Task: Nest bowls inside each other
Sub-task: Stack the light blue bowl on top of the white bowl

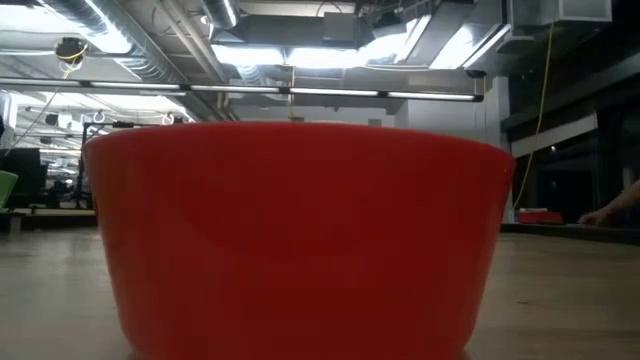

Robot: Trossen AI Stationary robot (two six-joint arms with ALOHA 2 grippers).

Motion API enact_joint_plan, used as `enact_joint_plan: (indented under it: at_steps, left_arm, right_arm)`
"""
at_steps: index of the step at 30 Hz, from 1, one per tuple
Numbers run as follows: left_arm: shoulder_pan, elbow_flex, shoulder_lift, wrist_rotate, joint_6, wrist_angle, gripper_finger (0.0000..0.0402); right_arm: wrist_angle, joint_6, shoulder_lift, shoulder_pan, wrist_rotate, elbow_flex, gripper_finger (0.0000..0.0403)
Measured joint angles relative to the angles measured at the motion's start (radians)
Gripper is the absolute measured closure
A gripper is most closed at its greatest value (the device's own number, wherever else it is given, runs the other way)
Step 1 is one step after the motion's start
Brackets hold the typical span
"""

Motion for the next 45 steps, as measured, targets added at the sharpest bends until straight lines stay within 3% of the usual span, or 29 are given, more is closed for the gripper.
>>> enact_joint_plan:
  at_steps: [6, 11, 16, 23, 29, 34, 45]
  left_arm:
    - [-0.21, 0.0, 0.043, -0.385, -0.001, -0.036, 0.0313]
    - [-0.304, 0.0, 0.106, -0.556, -0.002, -0.004, 0.0313]
    - [-0.322, 0.0, 0.193, -0.6, 0.0, 0.085, 0.0313]
    - [-0.337, 0.0, 0.323, -0.614, -0.011, 0.217, 0.0313]
    - [-0.361, 0.0, 0.388, -0.615, -0.022, 0.299, 0.0313]
    - [-0.398, 0.0, 0.396, -0.615, -0.028, 0.319, 0.0313]
    - [-0.513, 0.0, 0.395, -0.663, 0.023, 0.419, 0.0313]
  right_arm:
    - [-0.047, 0.122, 0.133, 0.27, -0.011, -0.03, 0.037]
    - [0.005, 0.201, 0.214, 0.431, 0.063, -0.09, 0.0366]
    - [0.217, 0.255, 0.274, 0.514, 0.249, -0.175, 0.0344]
    - [0.353, 0.339, 0.339, 0.525, 0.318, -0.287, 0.0297]
    - [0.357, 0.332, 0.373, 0.5, 0.302, -0.361, 0.0256]
    - [0.37, 0.337, 0.385, 0.46, 0.203, -0.458, 0.0237]
    - [0.449, 0.358, 0.386, 0.457, 0.129, -0.497, 0.0248]
